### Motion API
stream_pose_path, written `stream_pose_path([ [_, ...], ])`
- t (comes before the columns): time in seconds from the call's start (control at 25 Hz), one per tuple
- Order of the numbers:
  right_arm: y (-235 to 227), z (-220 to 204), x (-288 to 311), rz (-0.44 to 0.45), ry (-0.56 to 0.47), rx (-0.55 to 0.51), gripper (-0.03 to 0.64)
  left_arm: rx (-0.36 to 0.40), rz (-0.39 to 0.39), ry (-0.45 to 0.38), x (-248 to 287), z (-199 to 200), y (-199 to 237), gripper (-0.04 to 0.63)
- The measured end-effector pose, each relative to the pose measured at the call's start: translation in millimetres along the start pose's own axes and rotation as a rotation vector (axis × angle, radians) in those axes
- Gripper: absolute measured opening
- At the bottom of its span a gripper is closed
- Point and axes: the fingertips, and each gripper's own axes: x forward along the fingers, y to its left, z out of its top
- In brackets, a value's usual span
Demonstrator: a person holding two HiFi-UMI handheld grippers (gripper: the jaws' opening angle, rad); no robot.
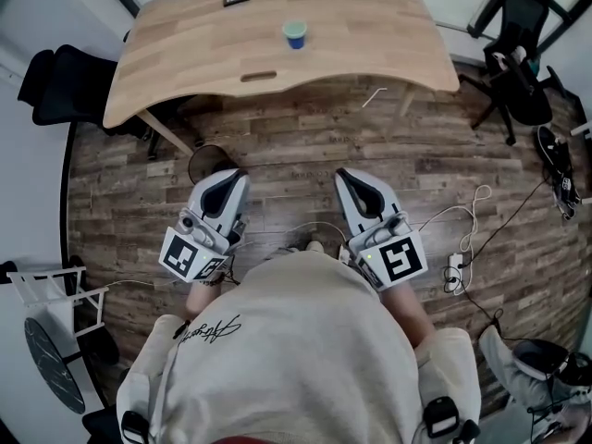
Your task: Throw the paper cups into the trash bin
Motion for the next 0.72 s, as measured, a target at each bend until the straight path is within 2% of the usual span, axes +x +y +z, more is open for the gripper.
stream_pose_path([
  [0.4,2.3,-9.0,-6.4,0.011,0.026,0.025,0.009,-0.01,0.049,0.023,-14.8,-4.1,-5.9,0.003],
  [0.72,-4.5,-10.6,-0.5,0.013,0.009,0.014,0.009,0.004,0.029,0.025,-3.3,-8.0,-2.1,0.003],
])
